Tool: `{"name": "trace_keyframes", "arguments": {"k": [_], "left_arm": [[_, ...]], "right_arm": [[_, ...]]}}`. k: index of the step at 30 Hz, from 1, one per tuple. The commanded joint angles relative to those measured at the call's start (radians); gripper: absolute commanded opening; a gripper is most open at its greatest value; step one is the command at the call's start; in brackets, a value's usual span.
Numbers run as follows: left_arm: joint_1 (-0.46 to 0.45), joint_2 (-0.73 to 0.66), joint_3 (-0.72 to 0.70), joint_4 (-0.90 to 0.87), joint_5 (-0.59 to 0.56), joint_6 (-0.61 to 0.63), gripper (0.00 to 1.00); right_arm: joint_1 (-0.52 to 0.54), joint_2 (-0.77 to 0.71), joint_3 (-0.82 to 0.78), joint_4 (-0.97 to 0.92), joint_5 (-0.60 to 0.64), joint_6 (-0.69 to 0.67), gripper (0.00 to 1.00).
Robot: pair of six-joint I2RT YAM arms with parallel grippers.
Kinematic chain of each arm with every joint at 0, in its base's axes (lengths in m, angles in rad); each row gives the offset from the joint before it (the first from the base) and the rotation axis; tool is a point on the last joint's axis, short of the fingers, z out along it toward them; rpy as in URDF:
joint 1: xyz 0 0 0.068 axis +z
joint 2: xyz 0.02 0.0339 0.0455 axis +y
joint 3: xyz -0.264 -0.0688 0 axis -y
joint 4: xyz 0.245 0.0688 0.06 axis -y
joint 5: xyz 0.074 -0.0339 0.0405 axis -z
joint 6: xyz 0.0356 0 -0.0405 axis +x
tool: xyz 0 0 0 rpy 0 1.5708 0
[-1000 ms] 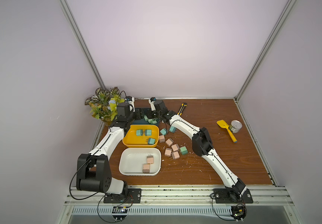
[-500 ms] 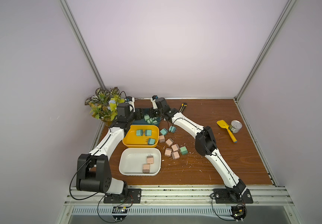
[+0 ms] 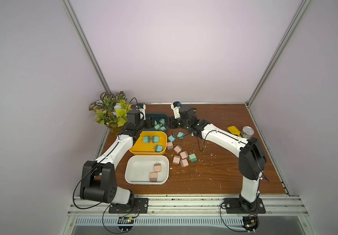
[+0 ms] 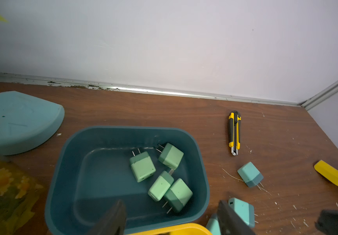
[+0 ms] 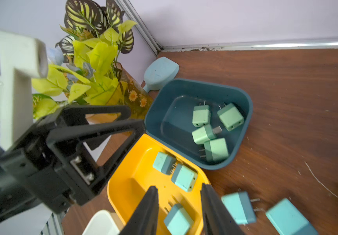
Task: Place the plugs by color into the storage box
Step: Pick up the plug from the center of the board.
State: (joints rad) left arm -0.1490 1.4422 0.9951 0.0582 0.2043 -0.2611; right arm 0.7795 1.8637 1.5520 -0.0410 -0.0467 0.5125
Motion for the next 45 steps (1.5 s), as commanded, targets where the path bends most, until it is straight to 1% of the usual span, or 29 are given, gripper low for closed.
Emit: {"name": "trace_keyframes", "arguments": {"k": [1,4,7,10,13,16,21,25,28,30,34,37,41,45], "left_arm": [[-0.042,-0.019,0.001,-0.017,-0.029,0.039,0.73],[-0.091,-0.012,0.002,-0.025,-0.044,0.052,0.73],[-0.169,0.002,0.007,-0.047,-0.078,0.085,0.73],[-0.252,0.01,0.013,-0.064,-0.109,0.122,0.74],[-0.322,0.036,0.021,-0.071,-0.127,0.149,0.75],[-0.368,0.085,0.065,-0.114,-0.13,0.131,0.75],[-0.447,0.139,0.112,-0.122,-0.119,0.12,0.75],[-0.458,0.199,0.165,-0.128,-0.092,0.114,0.75],[-0.458,0.272,0.238,-0.155,-0.089,0.111,0.75],[-0.458,0.327,0.295,-0.178,-0.094,0.111,0.76],[-0.458,0.452,0.427,-0.223,-0.102,0.114,0.76],[-0.458,0.548,0.567,-0.272,-0.113,0.112,0.76],[-0.458,0.695,0.749,-0.341,-0.105,0.108,0.76],[-0.459,0.815,0.887,-0.387,-0.111,0.111,0.76]], "right_arm": [[-0.001,-0.107,-0.069,0.039,0.047,-0.017,0.43],[-0.004,-0.2,-0.178,0.039,0.054,-0.03,0.44],[-0.007,-0.3,-0.291,0.046,0.082,-0.04,0.45],[-0.01,-0.413,-0.399,0.035,0.141,-0.046,0.46],[-0.015,-0.535,-0.515,0.026,0.227,-0.043,0.49],[-0.031,-0.649,-0.621,0.02,0.287,-0.036,0.51],[-0.068,-0.806,-0.761,0.006,0.323,-0.028,0.55],[-0.111,-0.87,-0.834,0.006,0.335,-0.016,0.56],[-0.152,-0.895,-0.874,0.037,0.3,-0.016,0.58],[-0.18,-0.887,-0.888,0.054,0.278,-0.021,0.59],[-0.236,-0.831,-0.877,0.05,0.228,-0.039,0.59],[-0.274,-0.784,-0.88,0.069,0.209,-0.033,0.59],[-0.338,-0.708,-0.895,0.129,0.125,-0.017,0.59],[-0.373,-0.646,-0.9,0.179,0.057,-0.02,0.59]]}}
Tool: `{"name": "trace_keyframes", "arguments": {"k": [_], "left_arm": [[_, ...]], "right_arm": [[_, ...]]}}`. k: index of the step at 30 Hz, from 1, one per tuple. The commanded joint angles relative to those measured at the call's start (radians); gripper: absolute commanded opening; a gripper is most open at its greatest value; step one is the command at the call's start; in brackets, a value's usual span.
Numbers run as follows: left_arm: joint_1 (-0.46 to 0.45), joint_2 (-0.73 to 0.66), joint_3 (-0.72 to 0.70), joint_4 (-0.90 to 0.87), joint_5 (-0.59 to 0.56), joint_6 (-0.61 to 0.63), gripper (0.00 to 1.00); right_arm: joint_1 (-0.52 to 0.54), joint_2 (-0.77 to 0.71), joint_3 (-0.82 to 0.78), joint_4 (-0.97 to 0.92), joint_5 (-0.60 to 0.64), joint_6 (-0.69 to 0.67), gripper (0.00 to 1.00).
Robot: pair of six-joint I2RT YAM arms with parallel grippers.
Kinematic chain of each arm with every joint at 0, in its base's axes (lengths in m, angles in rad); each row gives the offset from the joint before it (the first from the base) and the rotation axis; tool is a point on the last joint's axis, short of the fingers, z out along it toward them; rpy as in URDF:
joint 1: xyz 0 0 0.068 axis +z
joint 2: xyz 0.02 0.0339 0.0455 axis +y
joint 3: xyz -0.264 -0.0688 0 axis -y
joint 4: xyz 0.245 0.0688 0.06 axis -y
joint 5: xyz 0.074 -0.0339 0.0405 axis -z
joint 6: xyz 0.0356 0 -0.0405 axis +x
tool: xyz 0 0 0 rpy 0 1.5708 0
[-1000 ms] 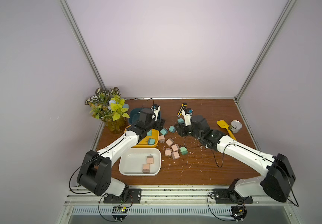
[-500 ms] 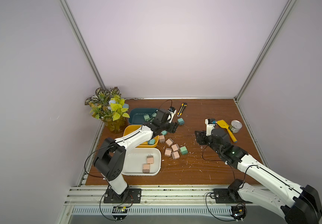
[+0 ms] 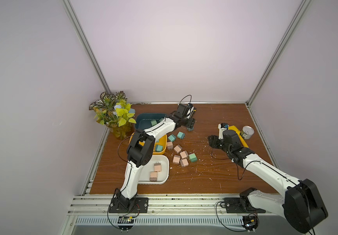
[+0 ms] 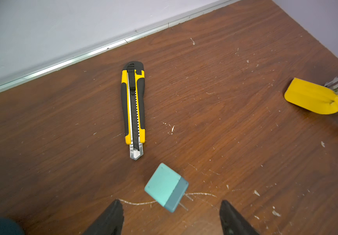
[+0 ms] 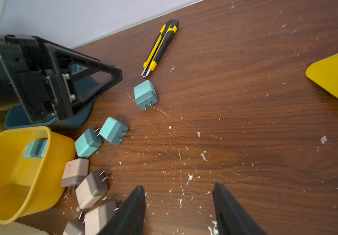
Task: Place the plugs by color into the storage box
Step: Pick up the plug from the center of the board.
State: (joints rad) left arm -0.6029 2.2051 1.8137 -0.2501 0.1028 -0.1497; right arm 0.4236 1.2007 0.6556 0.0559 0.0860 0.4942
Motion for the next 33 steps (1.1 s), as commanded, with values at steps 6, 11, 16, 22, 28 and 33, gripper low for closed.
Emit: {"name": "trace_keyframes", "arguments": {"k": [6,11,16,22,28,33], "left_arm": [[-0.005,0.173,0.195,-0.128,-0.031,0.022,0.77],[-0.005,0.229,0.243,-0.147,-0.03,0.028,0.77],[-0.006,0.24,0.243,-0.158,-0.032,0.029,0.75],[-0.01,0.228,0.213,-0.16,-0.011,0.015,0.66],[-0.029,0.204,0.171,-0.153,-0.053,0.022,0.68],[-0.034,0.179,0.137,-0.149,-0.057,0.03,0.64]], "right_arm": [[-0.043,0.092,0.001,0.1,-0.1,-0.022,0.58],[-0.062,0.127,0.01,0.104,-0.149,-0.029,0.58],[-0.07,0.134,0.041,0.069,-0.164,-0.05,0.57],[-0.072,0.095,0.035,0.055,-0.181,-0.044,0.57],[-0.074,-0.006,-0.034,0.068,-0.172,-0.007,0.57],[-0.073,-0.061,-0.035,0.016,-0.179,-0.003,0.57]]}}
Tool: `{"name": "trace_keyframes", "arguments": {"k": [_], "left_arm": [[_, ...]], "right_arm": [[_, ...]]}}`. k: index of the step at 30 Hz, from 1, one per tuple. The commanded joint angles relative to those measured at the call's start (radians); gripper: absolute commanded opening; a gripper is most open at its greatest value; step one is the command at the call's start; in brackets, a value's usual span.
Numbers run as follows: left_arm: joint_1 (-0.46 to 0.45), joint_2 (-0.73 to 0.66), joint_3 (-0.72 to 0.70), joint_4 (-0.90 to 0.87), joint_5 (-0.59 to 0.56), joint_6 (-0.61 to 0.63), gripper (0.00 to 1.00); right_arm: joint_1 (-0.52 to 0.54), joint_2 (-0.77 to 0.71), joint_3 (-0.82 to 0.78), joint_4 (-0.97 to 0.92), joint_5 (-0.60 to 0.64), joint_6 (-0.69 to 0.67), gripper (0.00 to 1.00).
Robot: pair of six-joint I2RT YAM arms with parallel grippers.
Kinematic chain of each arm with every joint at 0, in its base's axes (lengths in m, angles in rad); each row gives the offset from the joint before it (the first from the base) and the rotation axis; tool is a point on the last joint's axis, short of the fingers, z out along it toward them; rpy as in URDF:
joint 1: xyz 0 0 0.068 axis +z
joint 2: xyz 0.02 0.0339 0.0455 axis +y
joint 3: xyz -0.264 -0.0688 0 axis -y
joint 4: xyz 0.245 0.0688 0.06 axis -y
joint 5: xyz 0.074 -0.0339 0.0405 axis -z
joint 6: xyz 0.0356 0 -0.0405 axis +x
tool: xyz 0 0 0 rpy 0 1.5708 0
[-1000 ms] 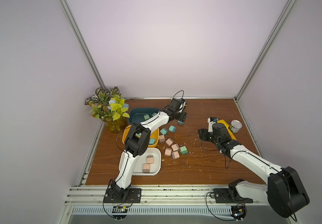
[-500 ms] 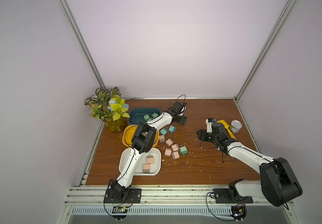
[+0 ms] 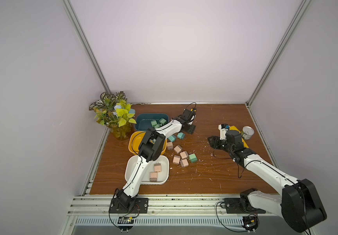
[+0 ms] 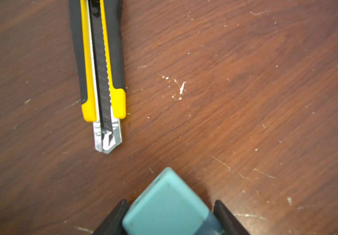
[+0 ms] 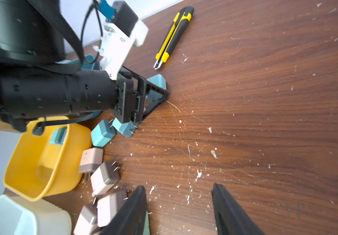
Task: Place the plugs by color into the storage box
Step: Pick up the plug from the center of the board, then place the plug in the storage box.
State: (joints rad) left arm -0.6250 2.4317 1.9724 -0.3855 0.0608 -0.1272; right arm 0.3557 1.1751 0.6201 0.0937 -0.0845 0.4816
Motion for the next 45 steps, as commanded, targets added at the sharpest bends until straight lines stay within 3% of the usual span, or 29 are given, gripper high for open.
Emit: {"name": "trace_keyframes", "arguments": {"k": [1,13,27,38,45], "left_arm": [[-0.014,-0.058,-0.033,-0.006,-0.011,0.007,0.64],[-0.015,-0.193,-0.153,0.069,0.019,0.0,0.52],[-0.02,-0.475,-0.39,0.119,0.037,-0.008,0.52],[-0.02,-0.717,-0.597,0.052,0.02,0.01,0.52],[0.0,-0.863,-0.747,0.011,-0.079,0.023,0.52]], "right_arm": [[-0.005,-0.05,0.0,-0.03,-0.007,0.012,0.57],[-0.004,-0.158,-0.014,-0.085,-0.021,0.056,0.56],[0.031,-0.297,-0.011,-0.127,-0.084,0.123,0.54],[0.183,-0.229,0.082,-0.113,-0.041,0.128,0.53],[0.306,-0.102,0.115,-0.032,-0.019,0.137,0.53]]}}
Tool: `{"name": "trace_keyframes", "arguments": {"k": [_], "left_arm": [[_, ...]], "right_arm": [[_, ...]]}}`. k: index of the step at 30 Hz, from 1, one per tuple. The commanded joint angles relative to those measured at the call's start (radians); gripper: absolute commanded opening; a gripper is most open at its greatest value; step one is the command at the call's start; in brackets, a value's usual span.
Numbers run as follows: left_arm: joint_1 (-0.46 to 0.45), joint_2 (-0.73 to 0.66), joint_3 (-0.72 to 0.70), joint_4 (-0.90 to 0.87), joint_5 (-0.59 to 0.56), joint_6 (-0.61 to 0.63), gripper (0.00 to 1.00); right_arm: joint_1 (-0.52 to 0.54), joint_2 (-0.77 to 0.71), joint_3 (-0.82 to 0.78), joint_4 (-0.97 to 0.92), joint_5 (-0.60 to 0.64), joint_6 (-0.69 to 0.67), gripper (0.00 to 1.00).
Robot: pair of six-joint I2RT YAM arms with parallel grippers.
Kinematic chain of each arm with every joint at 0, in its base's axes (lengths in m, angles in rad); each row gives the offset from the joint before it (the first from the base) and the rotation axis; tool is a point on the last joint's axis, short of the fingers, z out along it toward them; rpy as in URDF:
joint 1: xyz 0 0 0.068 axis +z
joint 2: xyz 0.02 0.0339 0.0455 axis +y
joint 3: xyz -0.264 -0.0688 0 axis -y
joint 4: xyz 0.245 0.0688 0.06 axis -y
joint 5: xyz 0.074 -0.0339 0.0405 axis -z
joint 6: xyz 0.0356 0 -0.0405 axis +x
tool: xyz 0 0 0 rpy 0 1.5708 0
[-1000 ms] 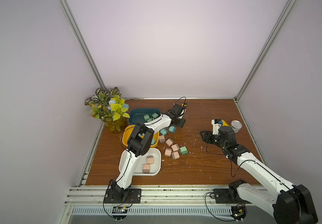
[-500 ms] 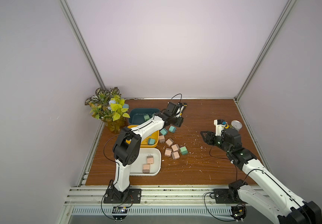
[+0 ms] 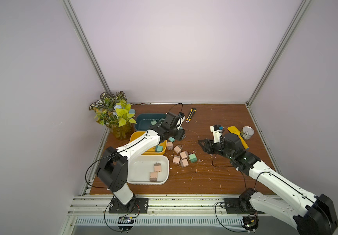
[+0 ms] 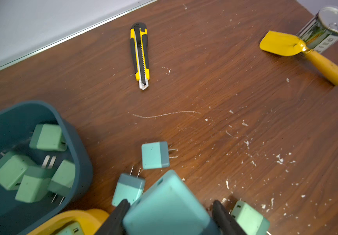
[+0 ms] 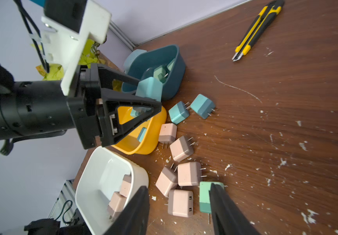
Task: Place the plugs by color into the storage box
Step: Place the plug in the storage box.
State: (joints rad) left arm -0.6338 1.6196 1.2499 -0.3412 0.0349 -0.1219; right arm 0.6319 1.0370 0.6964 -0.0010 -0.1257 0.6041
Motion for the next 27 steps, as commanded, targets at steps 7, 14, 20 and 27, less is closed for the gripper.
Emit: {"name": "trace_keyframes", "arguments": {"k": [7,14,20,27], "left_arm": [[0.113,-0.148,-0.187,-0.028,-0.021,0.023,0.52],[0.156,-0.178,-0.282,0.022,-0.042,0.064,0.52],[0.191,-0.159,-0.303,0.075,-0.047,0.071,0.59],[0.197,-0.161,-0.294,0.082,-0.021,0.084,0.75]], "right_arm": [[0.112,0.14,0.079,0.103,0.041,0.03,0.53],[0.15,0.201,0.107,0.111,0.064,0.038,0.53],[0.182,0.25,0.149,0.104,0.09,0.04,0.54],[0.217,0.307,0.178,0.086,0.132,0.041,0.54]]}}
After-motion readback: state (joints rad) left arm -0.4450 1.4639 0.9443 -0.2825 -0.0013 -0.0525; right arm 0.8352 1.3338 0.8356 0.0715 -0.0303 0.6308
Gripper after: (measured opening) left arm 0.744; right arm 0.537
